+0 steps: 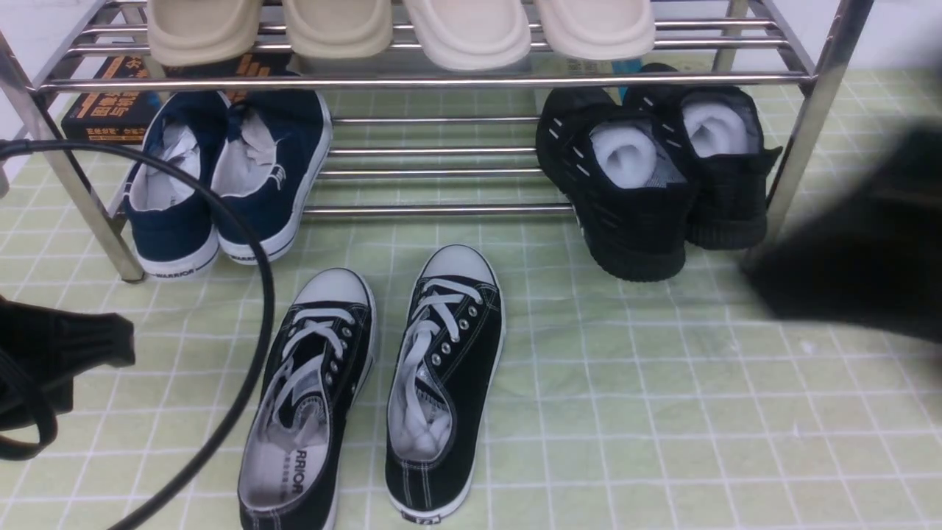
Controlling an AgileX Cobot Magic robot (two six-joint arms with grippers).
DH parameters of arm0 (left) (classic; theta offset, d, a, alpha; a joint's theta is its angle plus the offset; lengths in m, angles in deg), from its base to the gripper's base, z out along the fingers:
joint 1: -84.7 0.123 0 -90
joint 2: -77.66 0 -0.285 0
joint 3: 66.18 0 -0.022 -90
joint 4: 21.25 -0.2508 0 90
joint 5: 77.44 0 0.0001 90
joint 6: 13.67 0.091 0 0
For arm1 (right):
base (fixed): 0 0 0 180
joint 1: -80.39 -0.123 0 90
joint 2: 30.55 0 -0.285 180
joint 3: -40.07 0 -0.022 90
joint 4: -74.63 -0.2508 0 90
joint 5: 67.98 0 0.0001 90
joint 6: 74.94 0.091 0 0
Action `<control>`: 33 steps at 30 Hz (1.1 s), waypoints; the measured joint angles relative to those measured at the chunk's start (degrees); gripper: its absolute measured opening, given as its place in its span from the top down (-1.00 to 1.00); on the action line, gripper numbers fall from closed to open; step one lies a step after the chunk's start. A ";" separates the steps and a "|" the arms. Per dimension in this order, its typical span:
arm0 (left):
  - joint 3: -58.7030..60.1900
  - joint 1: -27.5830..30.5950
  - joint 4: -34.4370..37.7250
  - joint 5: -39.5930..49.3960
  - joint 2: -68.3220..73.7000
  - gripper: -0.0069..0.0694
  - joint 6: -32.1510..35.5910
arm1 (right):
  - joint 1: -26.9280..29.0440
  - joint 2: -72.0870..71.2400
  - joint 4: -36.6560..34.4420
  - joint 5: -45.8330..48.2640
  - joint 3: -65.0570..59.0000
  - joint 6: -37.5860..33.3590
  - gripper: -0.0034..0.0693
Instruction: Take the shoes off the shelf with your hand from the green coffee tablecloth.
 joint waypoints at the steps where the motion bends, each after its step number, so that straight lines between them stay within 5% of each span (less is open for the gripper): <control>1: 0.00 0.00 0.00 0.00 0.00 0.45 0.00 | 0.00 -3.72 0.93 -0.41 -3.28 0.00 0.91; 7: 0.00 0.00 -0.05 -0.18 0.00 0.45 0.06 | 0.00 -29.34 4.17 -26.41 -32.24 0.00 0.91; 9: 0.00 0.00 -0.05 -0.18 0.00 0.45 0.17 | 0.00 -40.68 4.38 -42.60 -46.22 0.00 0.91; 13: 0.00 0.00 -0.38 -0.18 0.00 0.45 0.23 | 0.00 -50.17 5.32 -54.98 -58.92 -0.02 0.91; 19: 0.00 0.00 -0.54 -0.18 0.00 0.48 0.23 | 0.00 -52.54 8.65 -55.70 -62.42 -0.07 0.90; 24: 0.00 0.00 -1.03 -0.01 0.00 0.79 0.63 | 0.00 -52.54 8.60 -52.47 -62.60 -0.07 0.90; 33: 0.00 0.00 -5.39 -0.01 0.00 0.82 3.83 | 0.00 -52.54 8.60 -51.67 -62.60 -0.07 0.88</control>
